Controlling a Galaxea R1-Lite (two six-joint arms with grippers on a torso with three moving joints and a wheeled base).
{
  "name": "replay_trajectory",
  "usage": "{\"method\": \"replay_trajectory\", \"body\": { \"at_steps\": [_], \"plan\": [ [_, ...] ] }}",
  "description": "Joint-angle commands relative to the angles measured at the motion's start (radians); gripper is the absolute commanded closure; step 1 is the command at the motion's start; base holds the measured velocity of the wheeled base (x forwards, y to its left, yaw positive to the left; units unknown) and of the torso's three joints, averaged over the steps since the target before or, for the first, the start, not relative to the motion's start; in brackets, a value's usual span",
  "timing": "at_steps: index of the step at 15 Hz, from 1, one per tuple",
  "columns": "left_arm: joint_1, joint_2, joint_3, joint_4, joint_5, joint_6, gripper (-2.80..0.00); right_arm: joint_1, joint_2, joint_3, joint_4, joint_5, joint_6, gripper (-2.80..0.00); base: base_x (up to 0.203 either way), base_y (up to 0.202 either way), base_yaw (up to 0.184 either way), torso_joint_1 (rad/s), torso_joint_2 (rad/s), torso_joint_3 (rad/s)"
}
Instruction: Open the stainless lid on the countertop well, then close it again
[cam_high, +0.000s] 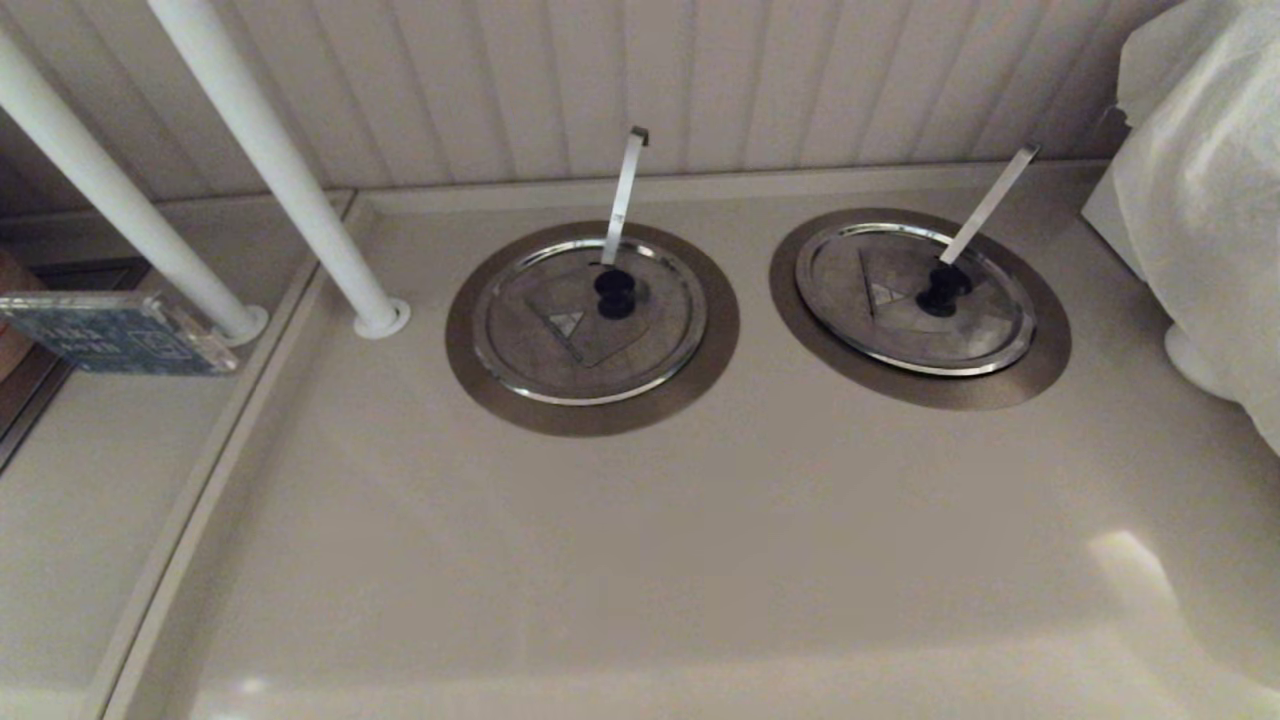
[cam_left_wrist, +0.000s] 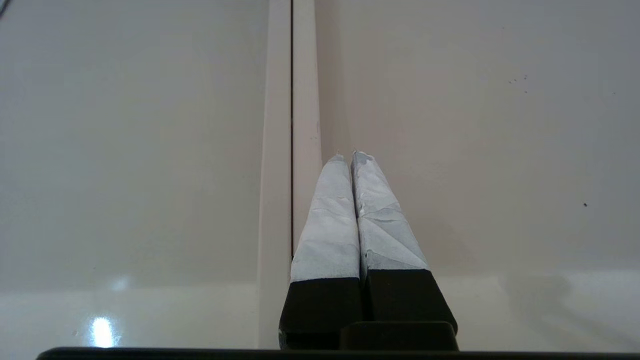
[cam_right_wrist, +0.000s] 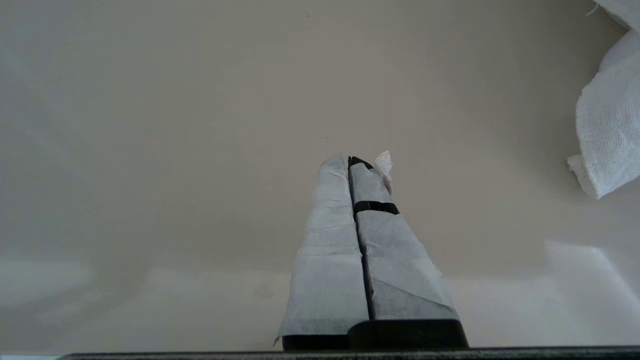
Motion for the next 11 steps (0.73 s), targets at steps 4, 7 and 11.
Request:
{"method": "replay_trajectory", "body": {
  "at_steps": [4,7,11],
  "plan": [
    [0.000,0.000,0.000,-0.001,0.000,0.000,0.00,0.000,0.004,0.002,0.000,-0.012,0.013,0.00,0.000,0.000,0.000,0.000,0.00,0.000],
    [0.000,0.000,0.000,-0.001,0.000,0.000,0.00,0.000,0.004,0.002,0.000,-0.015,0.018,0.00,0.000,0.000,0.000,0.000,0.00,0.000],
    [0.000,0.000,0.000,0.000,0.000,0.000,0.00,0.000,0.004,0.002,-0.001,-0.015,0.040,0.00,0.000,0.000,0.000,0.000,0.00,0.000]
  ]
}}
